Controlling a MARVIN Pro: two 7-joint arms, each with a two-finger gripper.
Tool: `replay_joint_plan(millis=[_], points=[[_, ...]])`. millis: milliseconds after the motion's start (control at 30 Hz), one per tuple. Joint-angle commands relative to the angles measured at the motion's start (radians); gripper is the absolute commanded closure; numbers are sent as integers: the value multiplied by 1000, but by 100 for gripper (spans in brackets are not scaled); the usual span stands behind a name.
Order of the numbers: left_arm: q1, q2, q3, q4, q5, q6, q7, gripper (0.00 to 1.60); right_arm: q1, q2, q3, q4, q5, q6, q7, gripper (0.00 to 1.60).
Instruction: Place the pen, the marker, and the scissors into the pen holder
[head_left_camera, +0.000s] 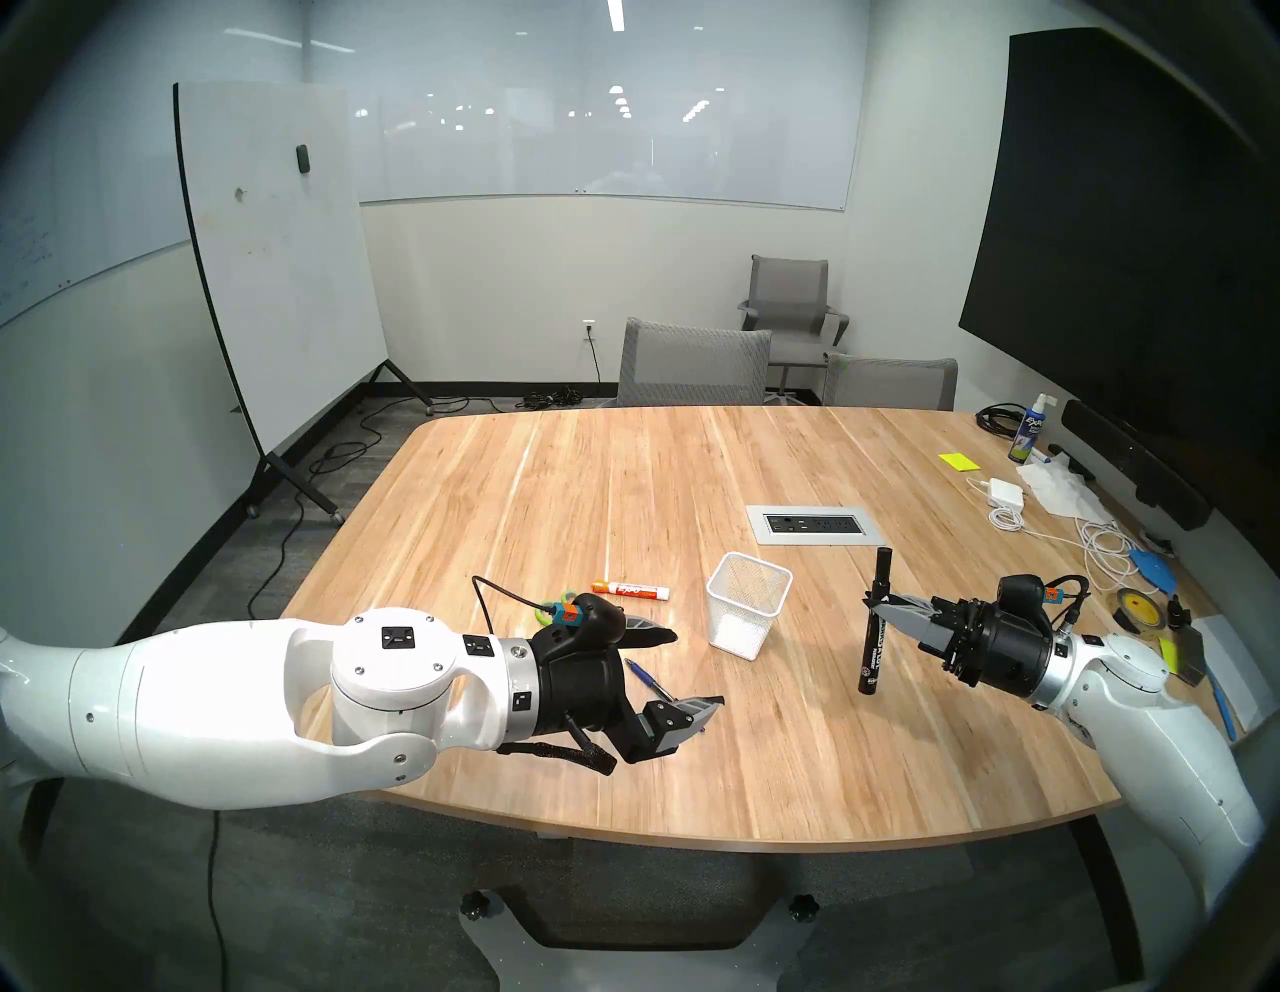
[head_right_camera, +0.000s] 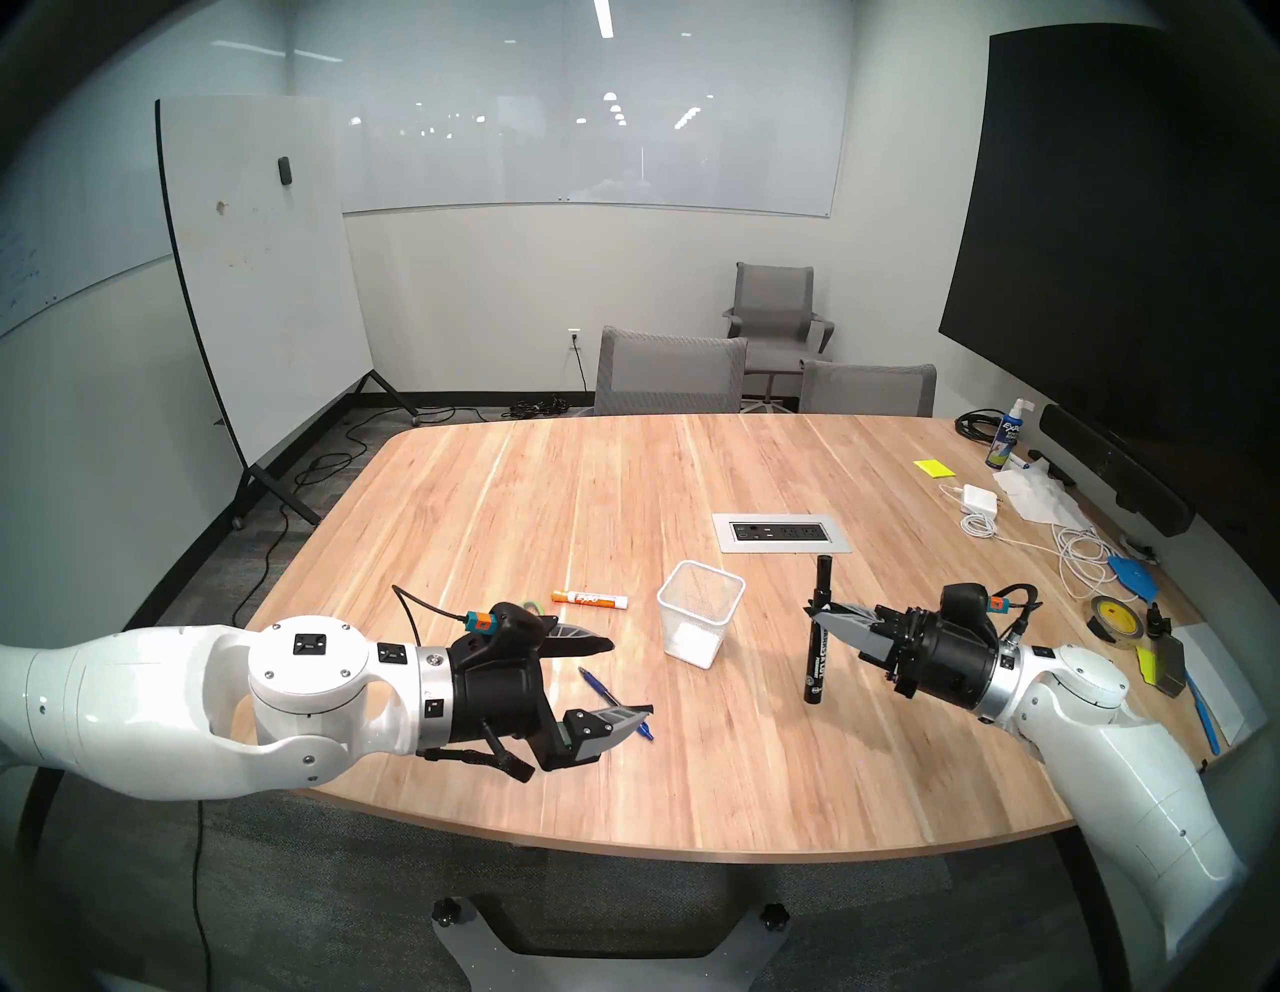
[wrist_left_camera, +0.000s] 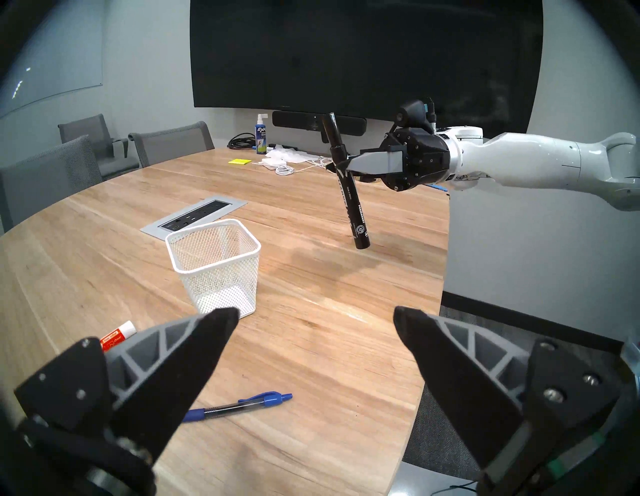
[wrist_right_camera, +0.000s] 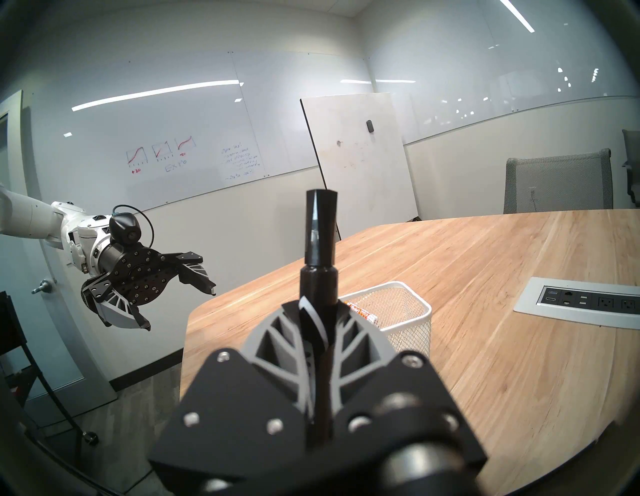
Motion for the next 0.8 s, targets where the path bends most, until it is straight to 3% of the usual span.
replay_joint_plan(millis=[0, 767], points=[[2, 11, -8, 8, 5, -39, -16, 0, 8, 1, 10, -12, 6, -1, -3, 160], [19, 16, -9, 8, 23, -59, 8, 0, 8, 1, 10, -12, 6, -1, -3, 160]])
